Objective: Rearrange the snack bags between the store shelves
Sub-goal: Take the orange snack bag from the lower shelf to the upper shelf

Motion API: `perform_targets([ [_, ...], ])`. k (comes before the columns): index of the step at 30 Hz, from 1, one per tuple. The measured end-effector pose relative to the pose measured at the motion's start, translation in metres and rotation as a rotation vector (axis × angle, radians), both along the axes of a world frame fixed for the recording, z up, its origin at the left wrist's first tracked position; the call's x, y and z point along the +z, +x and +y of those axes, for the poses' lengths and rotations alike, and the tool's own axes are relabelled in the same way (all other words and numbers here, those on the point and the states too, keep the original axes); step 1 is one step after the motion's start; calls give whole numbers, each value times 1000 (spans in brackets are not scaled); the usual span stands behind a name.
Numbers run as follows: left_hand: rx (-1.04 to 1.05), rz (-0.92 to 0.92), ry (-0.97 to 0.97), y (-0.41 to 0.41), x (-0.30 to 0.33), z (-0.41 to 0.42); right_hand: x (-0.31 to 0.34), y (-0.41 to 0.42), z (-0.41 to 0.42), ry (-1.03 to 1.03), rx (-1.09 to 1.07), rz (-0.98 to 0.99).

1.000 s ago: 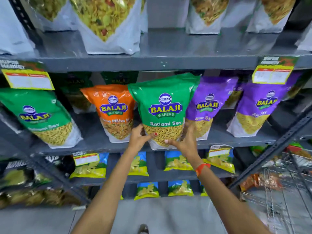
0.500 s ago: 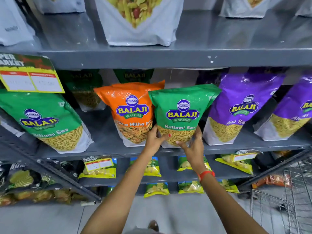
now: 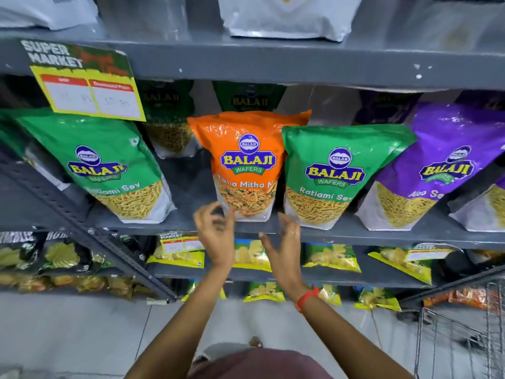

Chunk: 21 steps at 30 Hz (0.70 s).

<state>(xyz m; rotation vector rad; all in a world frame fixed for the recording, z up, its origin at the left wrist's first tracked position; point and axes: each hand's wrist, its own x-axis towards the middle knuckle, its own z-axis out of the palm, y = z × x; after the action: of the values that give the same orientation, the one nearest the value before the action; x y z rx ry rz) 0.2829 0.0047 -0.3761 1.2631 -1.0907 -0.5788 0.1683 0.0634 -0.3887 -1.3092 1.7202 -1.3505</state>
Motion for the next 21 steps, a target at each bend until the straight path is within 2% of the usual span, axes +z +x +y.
perform_targets([
  [3,41,-93,54,21,0,-27,9,6,-20,5,14,-36],
  [5,-109,-93,125,29,1,-43,15,8,-32,4,11,-75],
  [8,-457,-17,317,30,7,-67,16,10,-49,-15,27,-64],
  [10,-566,-45,422,29,11,-73,14,11,-55,-5,-1,-59],
  [21,-341,34,318,54,7,-45,13,27,-60,-17,114,-78],
])
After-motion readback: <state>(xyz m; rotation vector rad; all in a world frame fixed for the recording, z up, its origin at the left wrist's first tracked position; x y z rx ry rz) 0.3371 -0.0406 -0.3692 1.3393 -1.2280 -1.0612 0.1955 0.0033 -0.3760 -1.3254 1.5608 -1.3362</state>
